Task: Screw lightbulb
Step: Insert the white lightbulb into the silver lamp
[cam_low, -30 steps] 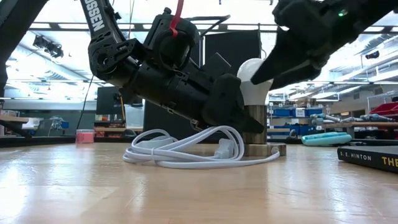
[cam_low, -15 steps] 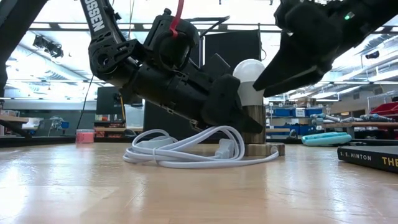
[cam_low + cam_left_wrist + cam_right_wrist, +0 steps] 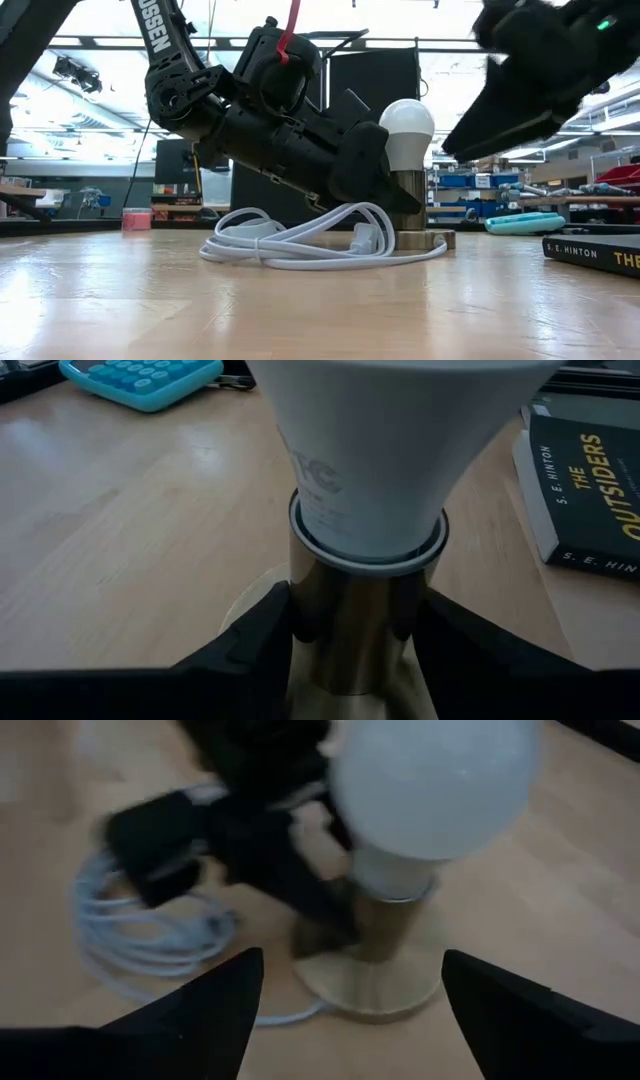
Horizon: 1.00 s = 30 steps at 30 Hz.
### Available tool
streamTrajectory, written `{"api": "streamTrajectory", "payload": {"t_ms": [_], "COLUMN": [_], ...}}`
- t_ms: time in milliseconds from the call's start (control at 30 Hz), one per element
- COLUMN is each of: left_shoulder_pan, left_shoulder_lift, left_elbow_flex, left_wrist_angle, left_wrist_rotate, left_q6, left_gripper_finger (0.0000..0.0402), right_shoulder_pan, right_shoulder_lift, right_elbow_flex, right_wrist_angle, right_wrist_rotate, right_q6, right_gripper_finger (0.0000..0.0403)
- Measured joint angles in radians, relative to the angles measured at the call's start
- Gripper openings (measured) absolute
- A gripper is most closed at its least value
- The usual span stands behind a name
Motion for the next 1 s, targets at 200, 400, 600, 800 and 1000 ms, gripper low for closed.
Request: {"api": "streamTrajectory", "payload": {"t_ms": [200,400,600,800,1000], "left_shoulder_pan": [-0.001,-0.001,-0.002,-0.005,-0.001], "left_shoulder_lift": [0.000,0.000,0.000,-0.001,0.000], "left_elbow_flex": [0.000,0.000,-0.002,0.000,0.001], "left_wrist_angle": [0.000,-0.001,-0.004,-0.006,-0.005], "left_wrist_rotate": [0.001,0.002,0.002,0.020,0.001], "left_q6": [0.000,0.001,0.001,0.003,0.000], "left_gripper_finger": [0.0184,0.0184,0.0184,0.0184,0.0184], "right_shoulder_pan": [-0.090,-0.146,-0.152,-0.089,-0.007], "right_shoulder_lift": [0.000,0.000,0.000,0.001,0.001], "right_elbow_flex": [0.000,0.000,-0.003,-0.003,0.000], "right_wrist_angle": [0.069,0.147,0.191,0.240,0.237], "right_wrist_rotate": [-0.078,-0.166,-0.224,-0.326,-0.241], "right_q6": [-0.100,-0.209,-0.237,-0.205,-0.221], "right_gripper_finger": [0.0321,0.0319,0.0317,0.0318,0.0312]}}
